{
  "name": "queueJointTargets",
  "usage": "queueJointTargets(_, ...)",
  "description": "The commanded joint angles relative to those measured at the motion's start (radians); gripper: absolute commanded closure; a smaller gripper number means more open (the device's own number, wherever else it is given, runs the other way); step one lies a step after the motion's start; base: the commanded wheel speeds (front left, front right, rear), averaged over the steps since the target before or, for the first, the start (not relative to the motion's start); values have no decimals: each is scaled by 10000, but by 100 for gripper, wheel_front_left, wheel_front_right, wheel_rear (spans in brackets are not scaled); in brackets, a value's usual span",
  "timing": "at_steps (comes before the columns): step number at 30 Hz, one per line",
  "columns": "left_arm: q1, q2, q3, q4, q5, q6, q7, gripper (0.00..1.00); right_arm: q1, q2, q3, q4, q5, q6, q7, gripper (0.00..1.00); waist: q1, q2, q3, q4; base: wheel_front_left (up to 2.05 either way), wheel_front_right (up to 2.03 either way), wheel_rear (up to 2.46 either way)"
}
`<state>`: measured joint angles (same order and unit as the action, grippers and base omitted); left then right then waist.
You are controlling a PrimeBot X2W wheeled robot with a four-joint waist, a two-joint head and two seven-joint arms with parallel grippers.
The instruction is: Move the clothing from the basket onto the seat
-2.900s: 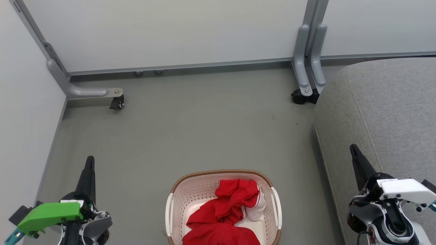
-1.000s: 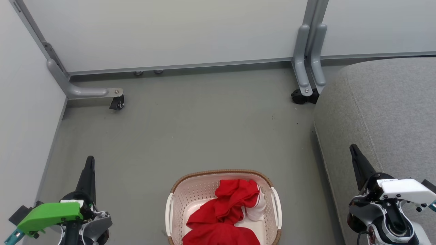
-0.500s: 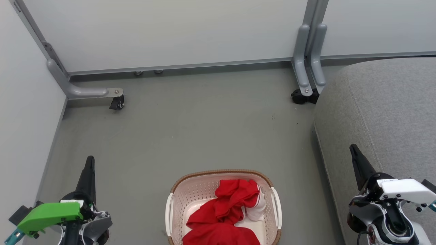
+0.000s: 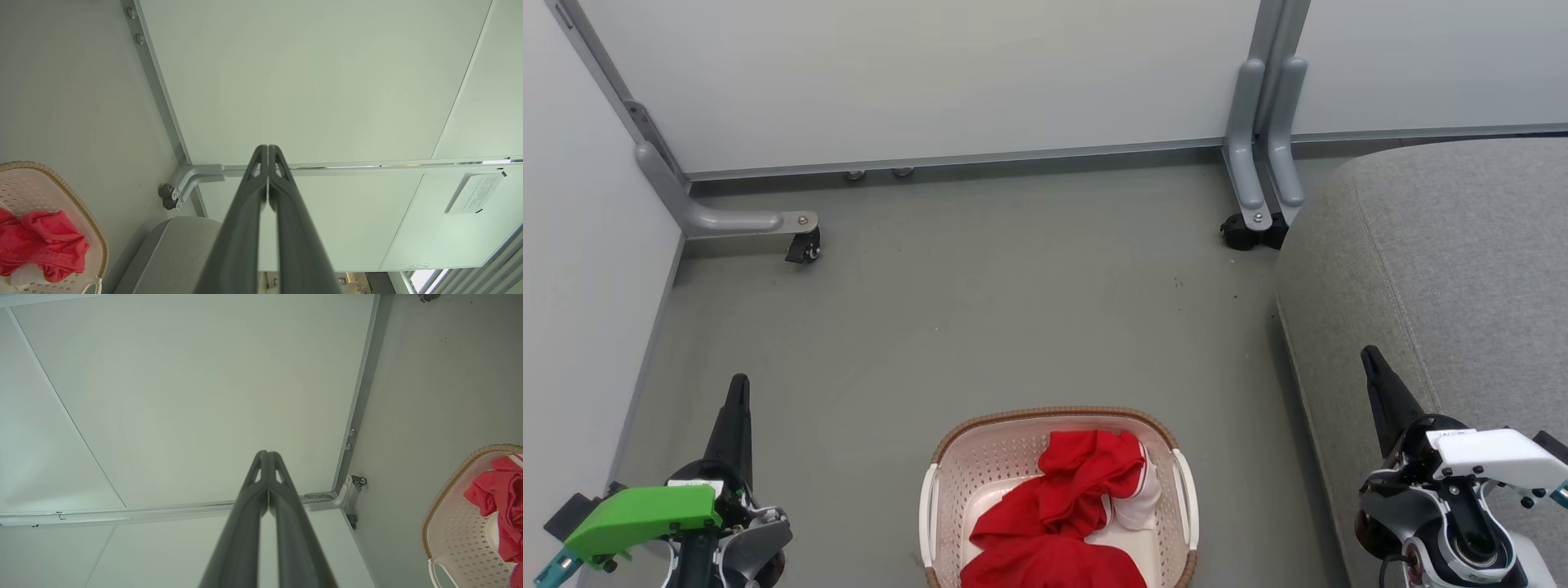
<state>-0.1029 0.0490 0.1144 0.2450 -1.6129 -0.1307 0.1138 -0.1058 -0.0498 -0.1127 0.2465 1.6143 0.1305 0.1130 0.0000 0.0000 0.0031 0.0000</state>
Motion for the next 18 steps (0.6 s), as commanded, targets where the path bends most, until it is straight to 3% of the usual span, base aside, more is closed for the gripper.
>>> queueJointTargets(1,-132,13,6,3,15,-26,26,100,-75,-19,-6,3,-56,5,12,100,0,0,0,0,0,0,0)
queueJointTargets(15,-132,13,6,3,15,-26,26,100,-75,-19,-6,3,-56,5,12,100,0,0,0,0,0,0,0)
queueJointTargets(16,0,0,0,4,0,0,0,0,0,2,0,3,0,0,0,0,0,0,0,0,0,0,0)
queueJointTargets(18,98,-23,-8,162,0,0,-8,0,100,42,6,147,2,-2,-3,0,0,0,0,0,0,0,0)
